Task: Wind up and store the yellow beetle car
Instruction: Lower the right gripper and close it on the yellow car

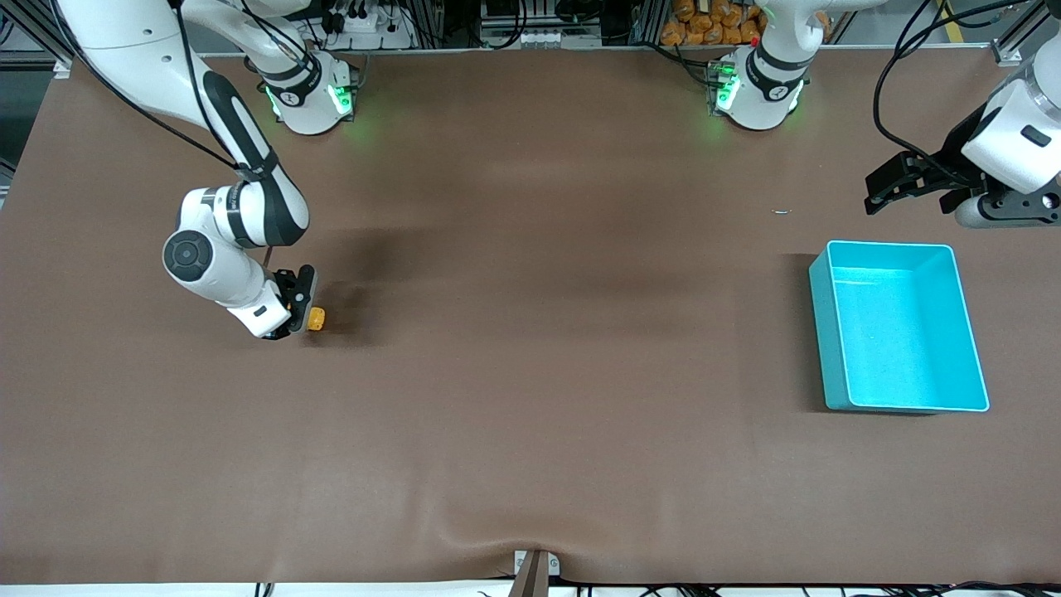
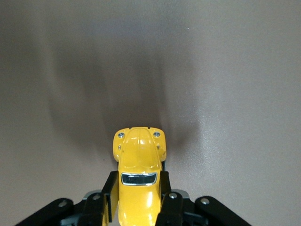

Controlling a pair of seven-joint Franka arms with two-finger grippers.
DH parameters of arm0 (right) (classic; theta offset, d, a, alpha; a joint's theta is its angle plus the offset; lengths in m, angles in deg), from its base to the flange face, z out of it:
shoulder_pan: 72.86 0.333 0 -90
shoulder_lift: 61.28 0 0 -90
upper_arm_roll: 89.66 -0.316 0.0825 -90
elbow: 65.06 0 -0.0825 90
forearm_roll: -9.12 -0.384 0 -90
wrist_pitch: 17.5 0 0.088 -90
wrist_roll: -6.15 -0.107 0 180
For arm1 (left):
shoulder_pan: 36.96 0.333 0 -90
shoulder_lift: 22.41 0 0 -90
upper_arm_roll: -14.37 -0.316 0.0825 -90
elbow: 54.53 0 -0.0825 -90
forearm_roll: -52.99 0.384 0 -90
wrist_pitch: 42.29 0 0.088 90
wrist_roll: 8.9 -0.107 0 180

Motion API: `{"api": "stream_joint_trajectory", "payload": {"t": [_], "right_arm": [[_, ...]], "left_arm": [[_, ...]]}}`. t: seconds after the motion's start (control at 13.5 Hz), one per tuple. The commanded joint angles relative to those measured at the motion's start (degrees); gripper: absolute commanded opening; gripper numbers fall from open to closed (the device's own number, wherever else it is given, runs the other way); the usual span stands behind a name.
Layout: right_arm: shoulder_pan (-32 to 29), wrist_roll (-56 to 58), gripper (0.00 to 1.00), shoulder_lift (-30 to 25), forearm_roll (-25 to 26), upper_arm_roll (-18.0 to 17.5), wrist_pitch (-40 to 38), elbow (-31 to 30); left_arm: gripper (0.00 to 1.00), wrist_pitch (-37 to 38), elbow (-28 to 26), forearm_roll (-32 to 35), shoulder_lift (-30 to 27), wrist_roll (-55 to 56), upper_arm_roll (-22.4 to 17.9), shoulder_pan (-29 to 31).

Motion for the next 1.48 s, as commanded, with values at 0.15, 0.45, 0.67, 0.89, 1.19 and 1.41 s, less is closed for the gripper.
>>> {"api": "stream_joint_trajectory", "payload": {"t": [0.15,0.45,0.67,0.89,1.19,1.41], "right_arm": [[0.34,0.83,0.22,1.50,0.34,-0.06,0.11,0.27],[0.52,3.10,0.20,1.85,0.25,-0.06,0.98,0.36],[0.69,4.17,0.20,1.85,0.25,-0.06,1.60,0.36],[0.78,5.14,0.20,1.93,0.16,-0.06,1.78,0.36],[1.05,5.05,0.20,2.02,0.08,-0.06,1.78,0.36],[1.13,4.96,0.21,2.55,-0.19,0.03,1.78,0.36]], "left_arm": [[1.00,0.52,0.04,-1.13,-0.19,0.18,0.08,0.46],[1.00,0.43,0.04,-1.13,-0.19,0.18,0.08,0.46],[1.00,0.43,0.04,-1.13,-0.10,0.09,0.08,0.55],[1.00,0.34,0.04,-1.13,0.08,0.09,0.08,0.46],[1.00,0.17,0.04,-1.13,-0.01,0.18,0.08,0.20],[1.00,0.70,-0.22,-1.04,-0.01,0.18,0.00,0.63]]}}
